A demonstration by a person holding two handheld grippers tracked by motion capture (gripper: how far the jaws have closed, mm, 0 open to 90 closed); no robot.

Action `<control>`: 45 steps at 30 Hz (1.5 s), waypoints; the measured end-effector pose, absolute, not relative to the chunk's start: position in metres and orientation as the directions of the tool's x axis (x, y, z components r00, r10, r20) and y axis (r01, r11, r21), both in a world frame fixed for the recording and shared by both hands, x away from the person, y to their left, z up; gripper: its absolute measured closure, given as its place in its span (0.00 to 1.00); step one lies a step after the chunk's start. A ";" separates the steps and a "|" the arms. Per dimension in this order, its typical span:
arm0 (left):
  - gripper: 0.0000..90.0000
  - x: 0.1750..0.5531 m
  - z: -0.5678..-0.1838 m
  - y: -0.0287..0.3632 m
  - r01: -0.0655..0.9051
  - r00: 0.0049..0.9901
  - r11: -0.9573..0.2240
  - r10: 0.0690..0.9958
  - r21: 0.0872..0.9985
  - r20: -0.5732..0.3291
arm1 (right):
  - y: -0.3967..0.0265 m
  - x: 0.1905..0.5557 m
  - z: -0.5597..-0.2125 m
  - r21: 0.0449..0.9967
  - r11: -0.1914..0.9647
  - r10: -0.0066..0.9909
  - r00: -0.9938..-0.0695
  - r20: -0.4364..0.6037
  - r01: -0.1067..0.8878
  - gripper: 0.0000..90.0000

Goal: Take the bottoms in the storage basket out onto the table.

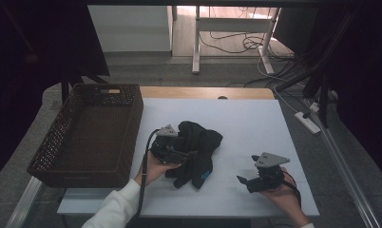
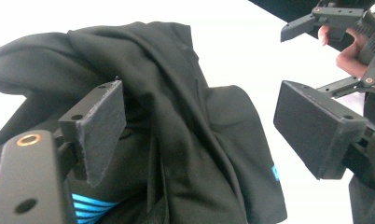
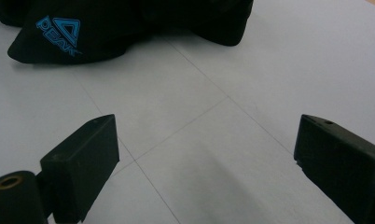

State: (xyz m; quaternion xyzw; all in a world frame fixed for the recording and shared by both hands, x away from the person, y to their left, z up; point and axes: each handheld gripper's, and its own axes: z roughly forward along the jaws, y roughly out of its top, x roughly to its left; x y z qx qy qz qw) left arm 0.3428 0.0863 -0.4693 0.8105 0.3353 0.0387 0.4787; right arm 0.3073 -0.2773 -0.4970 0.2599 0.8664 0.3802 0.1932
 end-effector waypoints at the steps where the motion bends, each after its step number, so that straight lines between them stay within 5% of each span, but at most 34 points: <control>1: 0.20 0.342 -0.468 0.087 0.505 0.773 -0.316 0.580 0.803 -0.258 | -0.278 0.307 -0.497 0.761 0.573 0.598 -0.790 -0.135 0.304 0.07; 25: 0.22 0.297 -0.429 0.124 0.459 0.738 -0.322 0.657 0.828 -0.153 | -0.282 0.305 -0.494 0.785 0.543 0.612 -0.781 -0.125 0.299 0.07; 45: 0.22 0.240 -0.423 0.198 0.449 0.642 -0.254 0.758 0.857 -0.111 | -0.286 0.304 -0.490 0.815 0.499 0.626 -0.773 -0.104 0.295 0.08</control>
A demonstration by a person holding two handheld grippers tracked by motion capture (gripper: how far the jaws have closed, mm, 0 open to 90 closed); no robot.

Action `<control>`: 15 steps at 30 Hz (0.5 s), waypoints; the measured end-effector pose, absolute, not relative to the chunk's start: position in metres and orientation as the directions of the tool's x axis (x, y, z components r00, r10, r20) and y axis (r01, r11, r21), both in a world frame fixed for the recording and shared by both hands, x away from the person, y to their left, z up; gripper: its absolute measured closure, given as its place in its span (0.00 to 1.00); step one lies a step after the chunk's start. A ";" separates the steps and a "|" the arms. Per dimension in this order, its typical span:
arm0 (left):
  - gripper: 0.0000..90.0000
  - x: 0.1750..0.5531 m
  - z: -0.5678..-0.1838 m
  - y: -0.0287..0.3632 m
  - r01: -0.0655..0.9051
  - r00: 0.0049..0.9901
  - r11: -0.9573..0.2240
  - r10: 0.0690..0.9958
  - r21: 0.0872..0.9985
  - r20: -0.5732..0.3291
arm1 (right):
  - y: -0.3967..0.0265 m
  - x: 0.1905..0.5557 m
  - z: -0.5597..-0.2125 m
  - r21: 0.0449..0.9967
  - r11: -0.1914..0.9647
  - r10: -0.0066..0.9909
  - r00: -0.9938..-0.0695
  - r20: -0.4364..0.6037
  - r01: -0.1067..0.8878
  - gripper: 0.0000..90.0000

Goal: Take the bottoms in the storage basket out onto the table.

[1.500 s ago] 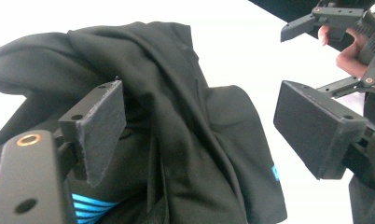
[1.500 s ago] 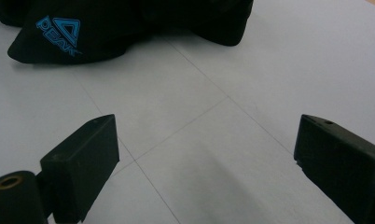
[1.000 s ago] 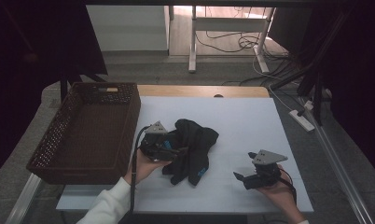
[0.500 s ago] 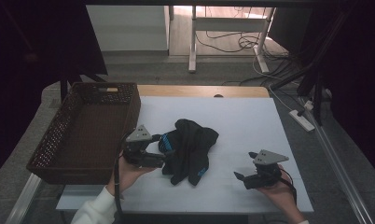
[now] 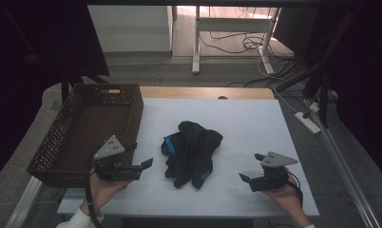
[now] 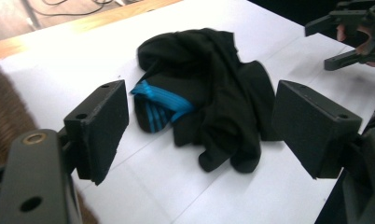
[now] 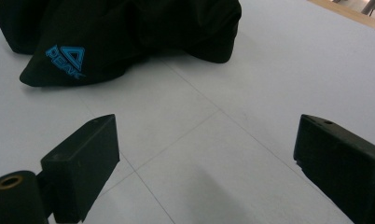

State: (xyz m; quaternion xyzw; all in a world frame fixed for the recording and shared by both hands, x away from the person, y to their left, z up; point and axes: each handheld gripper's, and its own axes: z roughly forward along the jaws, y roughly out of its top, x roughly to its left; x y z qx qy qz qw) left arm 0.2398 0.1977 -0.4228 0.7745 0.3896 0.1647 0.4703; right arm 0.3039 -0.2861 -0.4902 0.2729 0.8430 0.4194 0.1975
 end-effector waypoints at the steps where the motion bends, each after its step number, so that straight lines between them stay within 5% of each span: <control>1: 0.22 0.238 -0.424 0.202 0.453 0.636 -0.250 0.763 0.856 -0.114 | -0.287 0.304 -0.490 0.820 0.492 0.627 -0.772 -0.100 0.294 0.08; 15: 0.22 0.222 -0.440 0.239 0.492 0.580 -0.198 0.800 0.848 -0.150 | -0.290 0.303 -0.487 0.843 0.449 0.636 -0.769 -0.070 0.295 0.08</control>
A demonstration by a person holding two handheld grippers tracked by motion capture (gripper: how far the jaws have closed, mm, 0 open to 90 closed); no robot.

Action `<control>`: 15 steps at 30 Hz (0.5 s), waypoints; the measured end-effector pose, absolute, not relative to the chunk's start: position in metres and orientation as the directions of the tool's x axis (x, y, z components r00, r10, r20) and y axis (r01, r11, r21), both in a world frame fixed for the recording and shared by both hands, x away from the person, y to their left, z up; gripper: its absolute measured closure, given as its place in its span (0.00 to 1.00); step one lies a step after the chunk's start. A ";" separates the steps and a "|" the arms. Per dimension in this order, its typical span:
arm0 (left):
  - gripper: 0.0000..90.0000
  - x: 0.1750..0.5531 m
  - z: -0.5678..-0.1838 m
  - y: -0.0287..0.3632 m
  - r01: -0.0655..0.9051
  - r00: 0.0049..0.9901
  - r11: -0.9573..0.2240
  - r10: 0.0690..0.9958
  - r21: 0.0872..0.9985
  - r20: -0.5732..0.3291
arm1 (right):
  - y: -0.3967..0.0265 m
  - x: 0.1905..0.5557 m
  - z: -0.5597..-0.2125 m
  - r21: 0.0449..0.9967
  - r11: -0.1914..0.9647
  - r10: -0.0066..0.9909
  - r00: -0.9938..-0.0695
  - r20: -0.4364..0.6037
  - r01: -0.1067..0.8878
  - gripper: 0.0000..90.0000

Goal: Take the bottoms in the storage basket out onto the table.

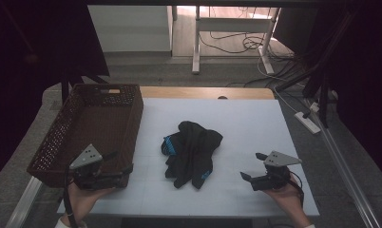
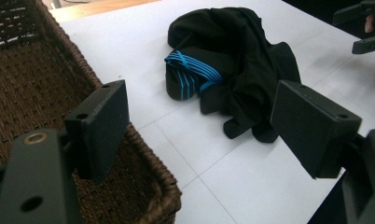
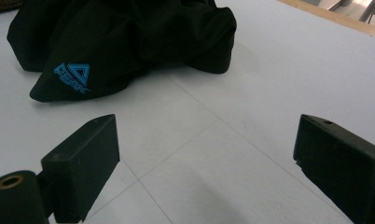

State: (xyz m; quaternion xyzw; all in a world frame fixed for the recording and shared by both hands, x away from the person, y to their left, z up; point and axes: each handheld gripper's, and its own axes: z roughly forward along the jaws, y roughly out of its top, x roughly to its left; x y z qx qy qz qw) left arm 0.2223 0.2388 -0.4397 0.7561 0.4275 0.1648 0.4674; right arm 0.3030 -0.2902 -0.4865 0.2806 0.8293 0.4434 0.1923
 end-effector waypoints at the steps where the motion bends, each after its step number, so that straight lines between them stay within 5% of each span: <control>1: 0.22 0.223 -0.440 0.240 0.494 0.581 -0.195 0.799 0.848 -0.155 | -0.290 0.303 -0.486 0.846 0.445 0.639 -0.766 -0.071 0.293 0.08; 15: 0.22 0.224 -0.440 0.235 0.488 0.588 -0.197 0.794 0.850 -0.154 | -0.292 0.300 -0.484 0.858 0.433 0.637 -0.767 -0.072 0.278 0.08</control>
